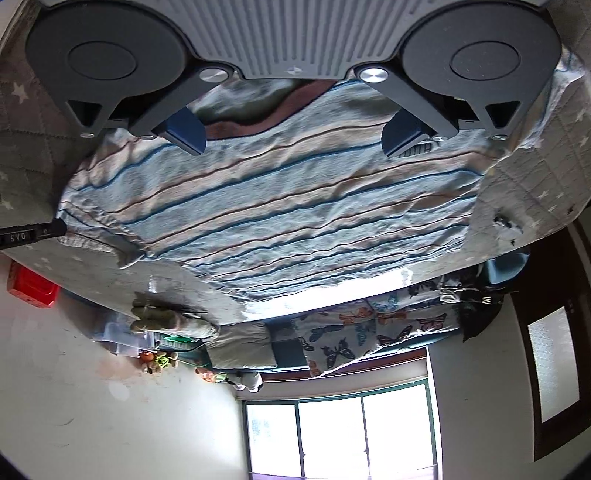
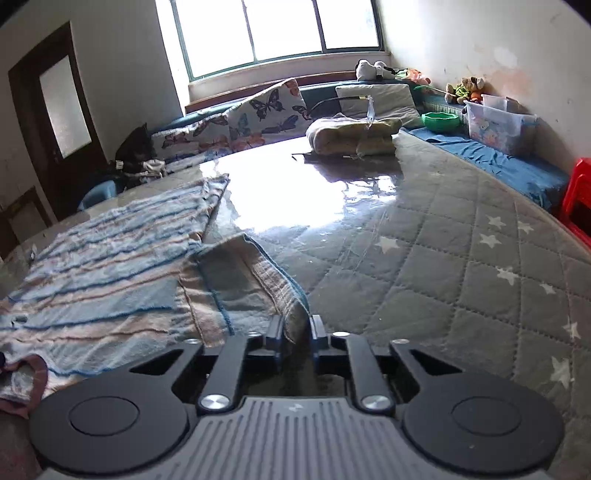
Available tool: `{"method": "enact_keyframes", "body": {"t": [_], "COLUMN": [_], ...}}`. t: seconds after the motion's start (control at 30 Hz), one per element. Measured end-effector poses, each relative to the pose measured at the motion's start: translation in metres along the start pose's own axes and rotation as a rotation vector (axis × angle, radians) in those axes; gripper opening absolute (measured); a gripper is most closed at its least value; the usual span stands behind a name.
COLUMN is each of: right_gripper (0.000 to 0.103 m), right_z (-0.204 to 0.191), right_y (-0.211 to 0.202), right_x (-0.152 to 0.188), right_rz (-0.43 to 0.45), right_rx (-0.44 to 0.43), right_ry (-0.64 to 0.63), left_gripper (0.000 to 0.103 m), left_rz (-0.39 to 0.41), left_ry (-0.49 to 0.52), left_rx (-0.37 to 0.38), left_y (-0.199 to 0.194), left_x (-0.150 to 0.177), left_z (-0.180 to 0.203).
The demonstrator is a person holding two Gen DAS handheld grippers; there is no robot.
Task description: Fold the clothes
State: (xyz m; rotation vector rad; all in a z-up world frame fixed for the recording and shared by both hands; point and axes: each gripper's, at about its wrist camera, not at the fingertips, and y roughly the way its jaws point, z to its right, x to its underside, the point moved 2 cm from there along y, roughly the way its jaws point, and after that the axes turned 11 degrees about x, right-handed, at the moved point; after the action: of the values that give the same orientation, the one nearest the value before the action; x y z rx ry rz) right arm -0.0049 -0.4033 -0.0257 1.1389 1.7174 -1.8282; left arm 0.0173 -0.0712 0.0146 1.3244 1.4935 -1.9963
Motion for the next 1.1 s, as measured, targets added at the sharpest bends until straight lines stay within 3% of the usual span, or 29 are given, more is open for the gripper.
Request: {"method": "enact_keyframes", "body": {"t": [0.2, 0.47, 0.77, 0.83, 0.97, 1.1], "right_gripper": [0.007, 0.007, 0.007, 0.012, 0.017, 0.018], "right_z": [-0.015, -0.076, -0.152, -0.162, -0.167, -0.157], "right_y": [-0.026, -0.06, -0.046, -0.04, -0.035, -0.036], "right_x": [-0.013, -0.031, -0.013, -0.005, 0.007, 0.001], "right_rz": [0.071, 0.137, 0.054, 0.023, -0.031, -0.017], "right_rx": [-0.068, -0.254, -0.384, -0.397, -0.422, -0.405], "right_ry": [-0.018, -0.144, -0.285, -0.309, -0.329, -0.338], "left_gripper": [0.103, 0.103, 0.103, 0.103, 0.103, 0.103], "left_rz": [-0.006, -0.011, -0.003, -0.003, -0.002, 0.0], "left_ry": [-0.002, -0.011, -0.054, -0.06, -0.065, -0.069], "left_rx": [0.02, 0.03, 0.017, 0.017, 0.019, 0.026], "left_y": [0.004, 0.003, -0.003, -0.003, -0.002, 0.0], "left_x": [0.001, 0.007, 0.012, 0.014, 0.012, 0.008], "left_z": [0.006, 0.008, -0.004, -0.006, -0.009, -0.007]}}
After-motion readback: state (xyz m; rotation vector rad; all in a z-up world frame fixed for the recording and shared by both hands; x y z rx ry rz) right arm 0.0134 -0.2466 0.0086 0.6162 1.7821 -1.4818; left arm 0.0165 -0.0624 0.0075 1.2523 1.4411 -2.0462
